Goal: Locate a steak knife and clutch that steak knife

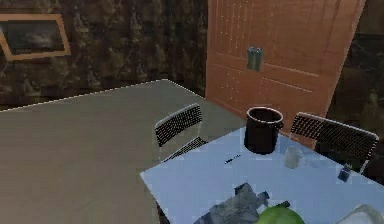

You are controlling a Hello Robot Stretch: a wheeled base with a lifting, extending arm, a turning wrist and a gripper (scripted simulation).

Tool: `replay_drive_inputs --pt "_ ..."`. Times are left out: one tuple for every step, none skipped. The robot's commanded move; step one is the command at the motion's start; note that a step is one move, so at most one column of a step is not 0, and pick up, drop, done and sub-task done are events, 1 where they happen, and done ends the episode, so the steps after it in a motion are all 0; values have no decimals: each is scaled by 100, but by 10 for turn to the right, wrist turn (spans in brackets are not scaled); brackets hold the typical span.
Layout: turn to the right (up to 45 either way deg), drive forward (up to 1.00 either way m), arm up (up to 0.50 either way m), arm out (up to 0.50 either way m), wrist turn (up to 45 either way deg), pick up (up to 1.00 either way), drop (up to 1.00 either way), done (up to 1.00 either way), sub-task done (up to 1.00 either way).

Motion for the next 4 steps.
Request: replay_drive_inputs --pt "450 0 0 0 0 0 0 0 0" --pt "450 0 0 0 0 0 0 0 0" --pt "450 0 0 0 0 0 0 0 0" --pt "0 25 0 0 0 0 0 0 0"
